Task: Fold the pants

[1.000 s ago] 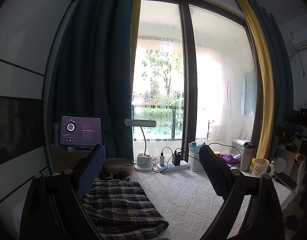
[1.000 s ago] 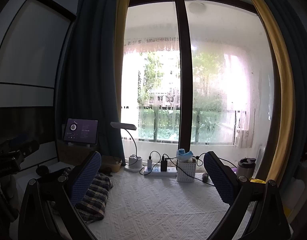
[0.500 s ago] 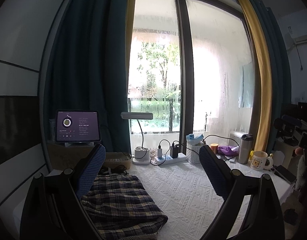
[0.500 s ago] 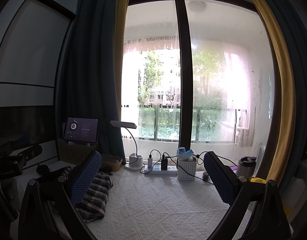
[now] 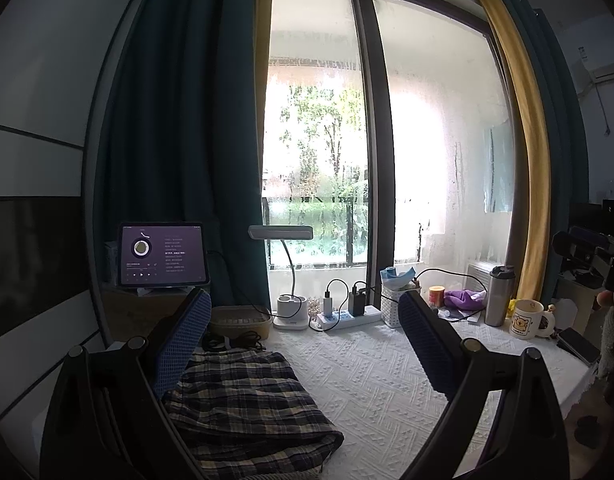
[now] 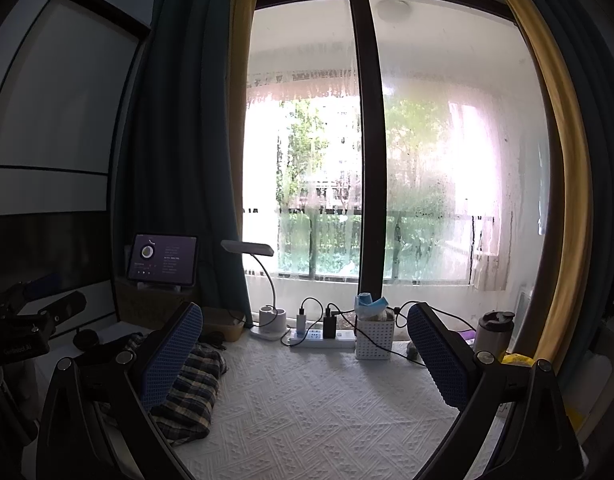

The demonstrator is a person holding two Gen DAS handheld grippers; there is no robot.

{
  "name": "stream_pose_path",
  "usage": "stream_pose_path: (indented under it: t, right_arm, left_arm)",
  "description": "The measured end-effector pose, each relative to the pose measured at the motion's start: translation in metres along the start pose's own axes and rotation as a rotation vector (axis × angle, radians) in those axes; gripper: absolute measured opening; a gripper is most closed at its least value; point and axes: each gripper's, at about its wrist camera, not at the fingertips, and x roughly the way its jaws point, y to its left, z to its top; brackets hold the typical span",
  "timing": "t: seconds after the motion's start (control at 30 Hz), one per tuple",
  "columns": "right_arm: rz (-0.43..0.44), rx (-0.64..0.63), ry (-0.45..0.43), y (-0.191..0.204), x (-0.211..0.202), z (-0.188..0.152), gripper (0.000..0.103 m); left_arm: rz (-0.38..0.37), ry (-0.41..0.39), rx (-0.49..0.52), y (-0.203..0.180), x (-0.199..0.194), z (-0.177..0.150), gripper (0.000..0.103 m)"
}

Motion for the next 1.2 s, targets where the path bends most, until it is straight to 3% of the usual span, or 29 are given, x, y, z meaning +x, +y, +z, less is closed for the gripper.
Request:
stream_pose_path:
  t: [1.2]
  right_arm:
    - [0.013, 0.000, 0.021, -0.0035, 0.0061, -0.0045, 0.103]
  left_arm:
    - [-0.016, 0.015, 0.004, 0.0010, 0.0015, -0.0033, 0.094]
